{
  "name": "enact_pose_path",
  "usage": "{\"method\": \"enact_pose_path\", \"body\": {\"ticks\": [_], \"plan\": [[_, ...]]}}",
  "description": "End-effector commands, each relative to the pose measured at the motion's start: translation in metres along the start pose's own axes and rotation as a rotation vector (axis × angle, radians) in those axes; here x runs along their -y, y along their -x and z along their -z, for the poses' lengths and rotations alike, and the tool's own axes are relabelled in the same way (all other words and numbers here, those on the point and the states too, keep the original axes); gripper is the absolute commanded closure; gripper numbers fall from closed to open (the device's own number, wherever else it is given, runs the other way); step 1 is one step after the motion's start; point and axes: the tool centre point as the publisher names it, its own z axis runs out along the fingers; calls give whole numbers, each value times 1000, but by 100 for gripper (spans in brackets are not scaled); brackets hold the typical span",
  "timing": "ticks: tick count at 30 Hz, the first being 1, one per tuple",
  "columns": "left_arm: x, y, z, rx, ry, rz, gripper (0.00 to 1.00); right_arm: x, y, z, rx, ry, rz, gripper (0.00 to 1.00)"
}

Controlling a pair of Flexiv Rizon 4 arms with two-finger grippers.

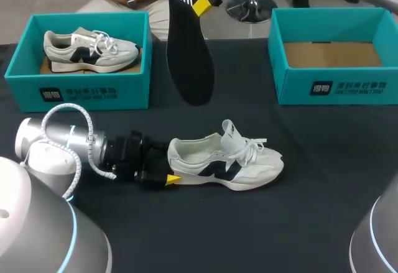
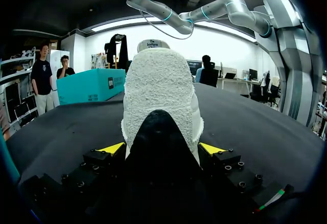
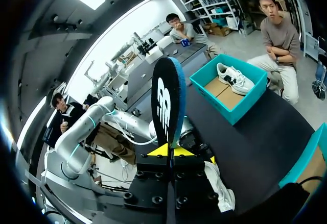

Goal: Take the shoe out of the shoebox, open the shoe tongue, remove and reinsert the insole, then place the shoe into the shoebox

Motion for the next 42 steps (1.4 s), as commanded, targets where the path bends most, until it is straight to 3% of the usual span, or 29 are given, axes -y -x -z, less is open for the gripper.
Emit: {"method": "enact_pose_path", "body": {"ticks": [1,20,31,42], "plan": [[-2,1,0,-7,-10,17,0,-1,0,-1,0,-1,-1,100],[-1,-4,17,5,151,-61,0,-1,0,-1,0,-1,-1,100],[3,-5,28,-2,164,-70,0,-1,0,-1,0,-1,-1,100],[24,-7,56,4,404,-121,0,-1,0,-1,0,-1,-1,100]]}}
